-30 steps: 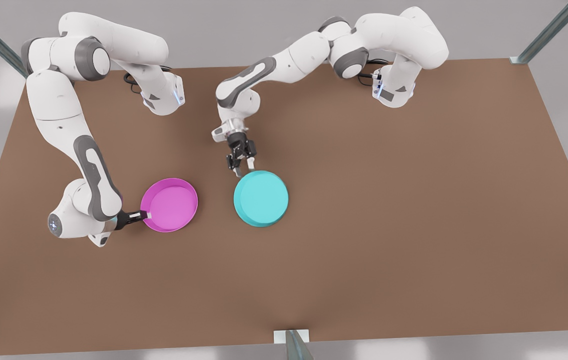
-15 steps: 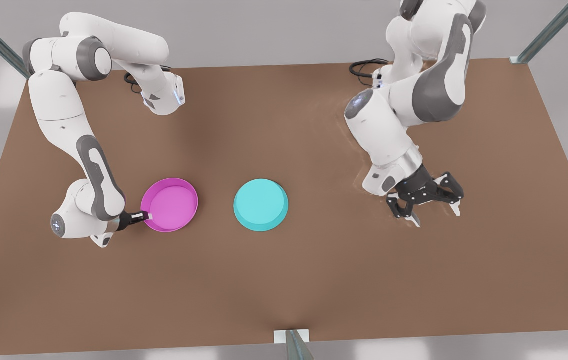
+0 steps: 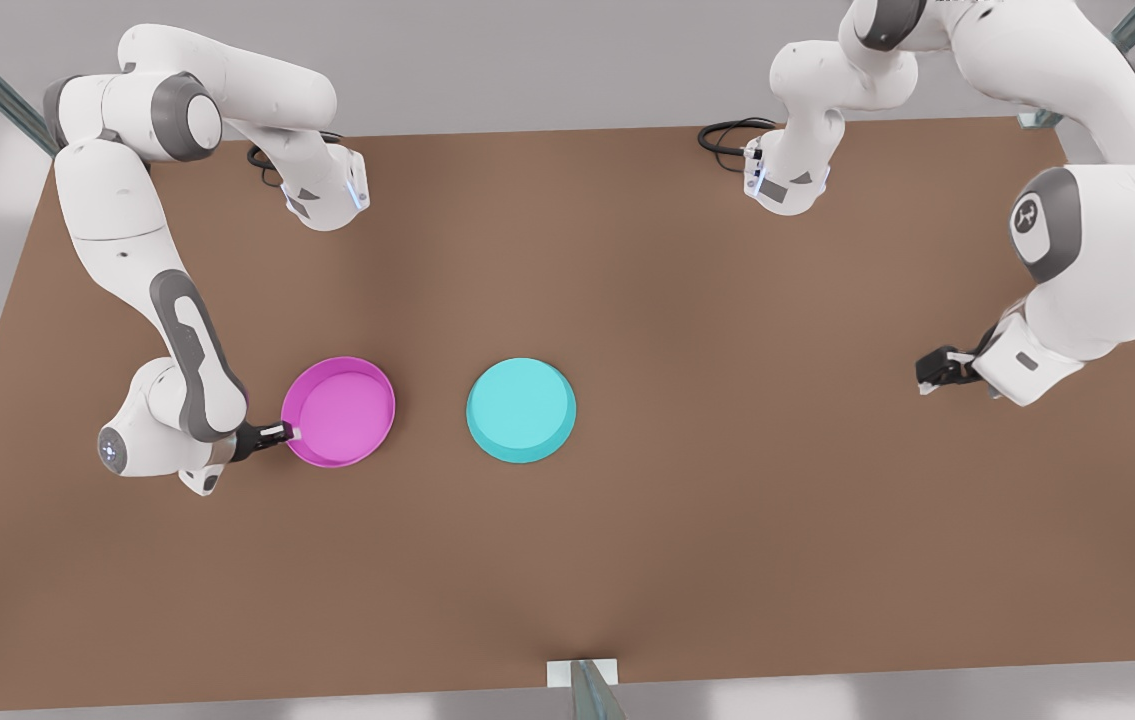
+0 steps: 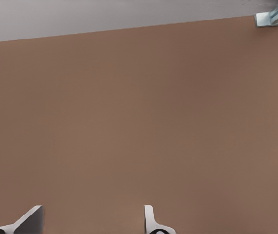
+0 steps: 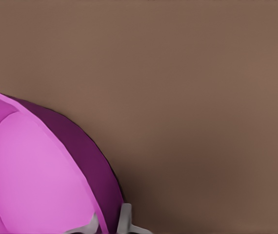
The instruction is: Flip the blue plate over with the left arm, and stack the pink plate on top of the blue plate with the right arm
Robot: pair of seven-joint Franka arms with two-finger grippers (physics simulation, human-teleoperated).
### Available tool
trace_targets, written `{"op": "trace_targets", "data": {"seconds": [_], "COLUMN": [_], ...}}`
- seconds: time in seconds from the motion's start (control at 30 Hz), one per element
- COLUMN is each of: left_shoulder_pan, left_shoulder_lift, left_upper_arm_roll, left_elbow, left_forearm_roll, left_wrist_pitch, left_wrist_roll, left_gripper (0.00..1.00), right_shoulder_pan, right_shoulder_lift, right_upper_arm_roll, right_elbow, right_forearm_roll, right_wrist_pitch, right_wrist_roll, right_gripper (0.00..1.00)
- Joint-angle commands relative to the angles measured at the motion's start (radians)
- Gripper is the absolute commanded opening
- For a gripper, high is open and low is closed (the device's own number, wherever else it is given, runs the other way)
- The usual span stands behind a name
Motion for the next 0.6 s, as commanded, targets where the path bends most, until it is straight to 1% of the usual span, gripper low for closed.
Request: {"op": "trace_targets", "data": {"seconds": [0.0,0.03,0.07,0.1,0.17,0.2,0.27,0.3,0.33,0.37,0.4,0.47,0.57], "left_shoulder_pan": [0.000,0.002,0.011,0.013,0.013,0.011,0.011,0.013,0.011,-0.009,-0.013,-0.012,0.000], "left_shoulder_lift": [-0.027,-0.027,-0.073,-0.110,-0.108,-0.102,-0.097,-0.096,-0.094,-0.035,0.001,-0.015,-0.027], "left_upper_arm_roll": [0.001,0.003,-0.077,-0.081,-0.069,-0.043,-0.034,-0.031,0.015,-0.002,-0.038,-0.031,-0.003], "left_elbow": [-0.037,-0.069,-0.170,-0.238,-0.226,-0.220,-0.198,-0.188,-0.152,-0.128,-0.047,-0.045,-0.043], "left_forearm_roll": [-0.012,-0.012,0.034,0.028,0.002,0.007,0.097,0.099,0.117,0.130,0.131,0.085,0.065], "left_wrist_pitch": [-0.023,-0.037,0.045,0.061,0.069,0.072,0.050,0.058,-0.019,-0.003,-0.003,-0.013,-0.002], "left_wrist_roll": [0.004,0.003,-0.028,-0.058,-0.057,-0.057,-0.054,-0.057,-0.046,-0.048,-0.059,-0.054,-0.045], "left_gripper": [1.00,1.00,1.00,1.00,1.00,1.00,1.00,1.00,1.00,1.00,1.00,1.00,1.00], "right_shoulder_pan": [0.000,0.000,0.000,0.000,0.002,0.005,0.006,0.006,0.006,0.006,0.008,0.008,0.008], "right_shoulder_lift": [0.000,0.000,0.000,0.000,0.000,-0.002,-0.003,-0.003,-0.003,-0.002,0.000,0.000,0.003], "right_upper_arm_roll": [0.000,0.000,0.000,0.000,0.000,0.000,0.000,0.000,0.000,0.000,0.000,0.000,0.000], "right_elbow": [0.000,0.000,0.000,0.000,0.000,0.002,0.000,0.000,0.002,0.002,0.002,0.005,0.009], "right_forearm_roll": [0.000,0.000,0.000,0.000,0.000,-0.002,-0.002,-0.002,-0.002,-0.002,-0.003,-0.003,-0.003], "right_wrist_pitch": [0.000,0.000,-0.001,-0.001,-0.001,-0.001,-0.004,-0.004,-0.004,-0.003,-0.001,-0.001,0.000], "right_wrist_roll": [-0.001,-0.001,-0.001,-0.001,-0.001,0.000,0.000,-0.001,-0.001,0.000,-0.001,-0.001,0.000], "right_gripper": [0.23,0.23,0.23,0.25,0.25,0.25,0.26,0.26,0.29,0.31,0.35,0.35,0.40]}}
